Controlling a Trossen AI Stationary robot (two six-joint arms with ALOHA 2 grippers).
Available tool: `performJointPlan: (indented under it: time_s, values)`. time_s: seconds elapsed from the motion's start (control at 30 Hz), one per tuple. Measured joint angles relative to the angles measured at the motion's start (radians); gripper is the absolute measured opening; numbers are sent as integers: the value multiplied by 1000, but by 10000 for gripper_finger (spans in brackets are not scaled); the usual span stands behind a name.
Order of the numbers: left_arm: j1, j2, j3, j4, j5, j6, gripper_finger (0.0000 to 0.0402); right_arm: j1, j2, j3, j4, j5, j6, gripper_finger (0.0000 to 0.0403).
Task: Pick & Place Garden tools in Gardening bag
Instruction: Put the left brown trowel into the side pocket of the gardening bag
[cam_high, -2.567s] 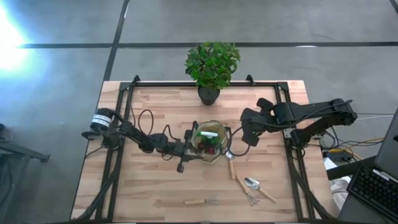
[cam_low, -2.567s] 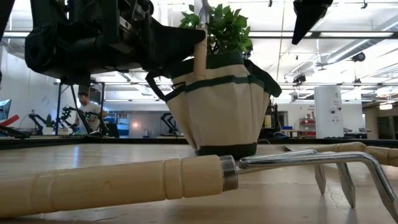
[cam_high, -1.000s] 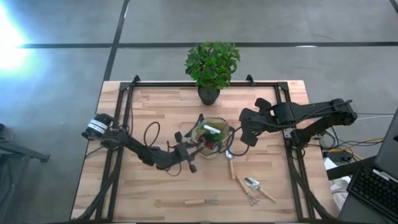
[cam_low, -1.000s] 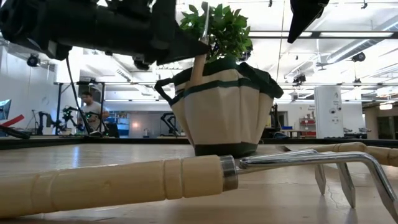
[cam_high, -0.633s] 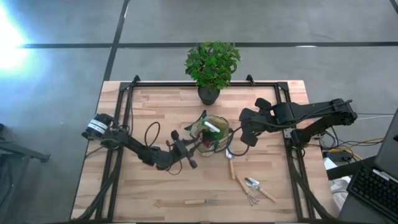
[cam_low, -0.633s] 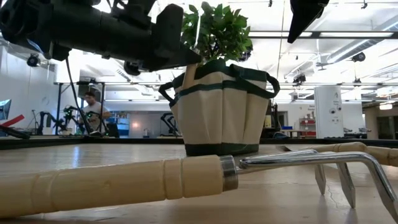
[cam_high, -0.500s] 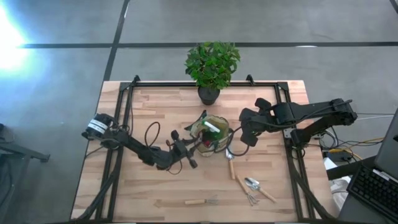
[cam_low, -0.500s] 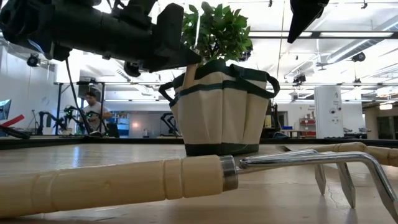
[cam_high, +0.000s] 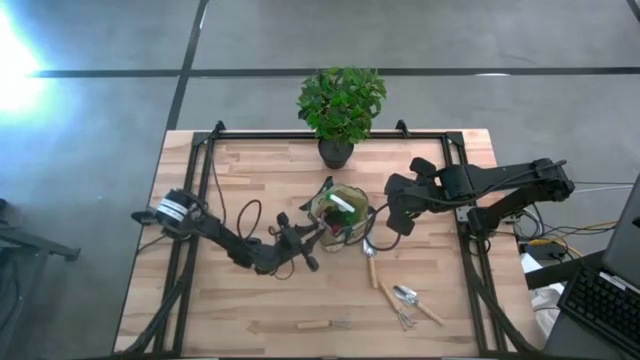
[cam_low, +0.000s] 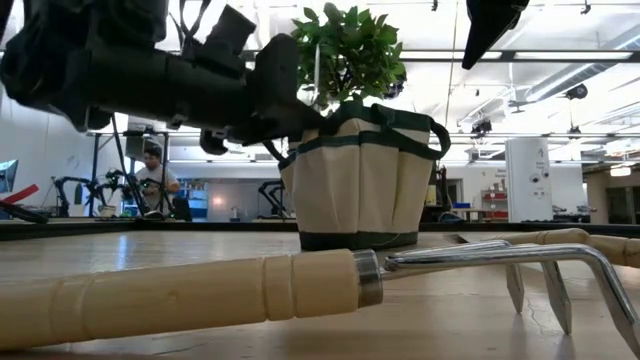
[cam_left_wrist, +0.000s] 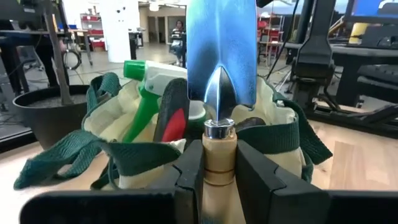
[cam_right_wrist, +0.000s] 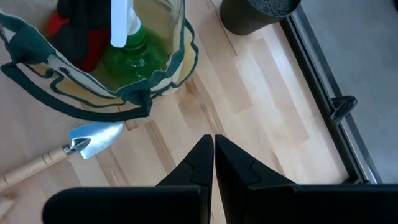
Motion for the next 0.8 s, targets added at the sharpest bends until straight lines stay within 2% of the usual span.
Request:
performJointPlan:
  time_s: [0.17, 0.37, 0.5, 0.8]
  values:
    - [-2, 21, -21, 96, -11, 19, 68, 0, 0, -3, -1, 0, 0, 8]
    - [-11, -4, -38, 154, -33, 143, 68, 0, 0, -11, -2, 0, 0, 8]
    - [-26, -14, -38, 159, -32, 194, 68, 0, 0, -11, -2, 0, 0, 8]
    - [-30, -8, -60, 158, -33, 194, 68, 0, 0, -11, -1, 0, 0, 8]
